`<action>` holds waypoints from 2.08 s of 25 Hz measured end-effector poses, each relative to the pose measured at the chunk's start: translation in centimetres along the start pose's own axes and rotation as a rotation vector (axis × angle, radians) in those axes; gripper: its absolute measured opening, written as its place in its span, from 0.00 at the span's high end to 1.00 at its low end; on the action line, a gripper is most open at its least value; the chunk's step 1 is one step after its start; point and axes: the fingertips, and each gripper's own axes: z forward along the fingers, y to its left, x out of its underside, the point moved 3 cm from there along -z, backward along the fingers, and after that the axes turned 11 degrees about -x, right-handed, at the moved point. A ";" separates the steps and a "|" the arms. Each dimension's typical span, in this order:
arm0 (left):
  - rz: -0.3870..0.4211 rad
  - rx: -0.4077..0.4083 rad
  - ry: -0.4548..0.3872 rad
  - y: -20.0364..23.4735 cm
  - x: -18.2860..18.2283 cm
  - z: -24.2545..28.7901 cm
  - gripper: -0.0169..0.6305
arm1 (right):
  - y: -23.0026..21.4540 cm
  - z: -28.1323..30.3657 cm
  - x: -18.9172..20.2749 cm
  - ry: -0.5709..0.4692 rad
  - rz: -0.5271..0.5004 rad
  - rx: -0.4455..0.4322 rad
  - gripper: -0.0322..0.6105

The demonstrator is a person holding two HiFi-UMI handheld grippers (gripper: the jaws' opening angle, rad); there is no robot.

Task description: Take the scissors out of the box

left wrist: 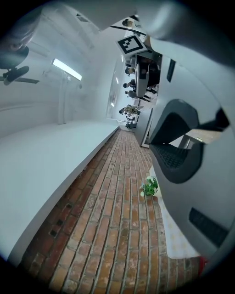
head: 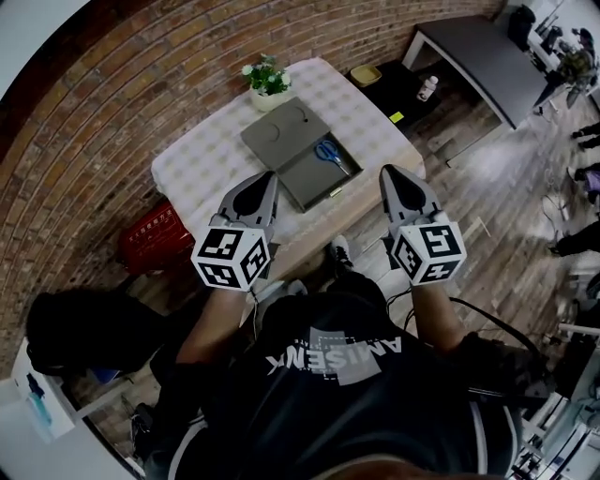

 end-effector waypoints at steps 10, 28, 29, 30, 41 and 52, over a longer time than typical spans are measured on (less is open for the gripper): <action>0.184 0.015 -0.040 -1.3 -3.0 5.3 0.95 | -5.4 5.3 -1.0 -0.014 0.006 -0.129 0.88; 0.695 0.289 0.150 -3.8 2.4 20.6 0.95 | -15.5 9.4 2.3 0.046 0.071 -0.125 0.88; 0.737 0.315 0.166 -4.1 3.2 21.3 0.95 | -16.0 9.5 2.6 0.048 0.077 -0.119 0.88; 0.773 0.340 0.187 -4.3 4.2 22.0 0.95 | -16.5 9.6 2.8 0.049 0.082 -0.115 0.88; 1.250 0.612 0.320 -5.0 13.4 29.1 0.87 | -21.3 8.7 6.9 0.053 0.199 0.003 0.89; 1.517 0.843 0.501 -4.6 22.8 32.7 0.78 | -21.2 10.7 15.0 0.144 0.292 0.034 0.88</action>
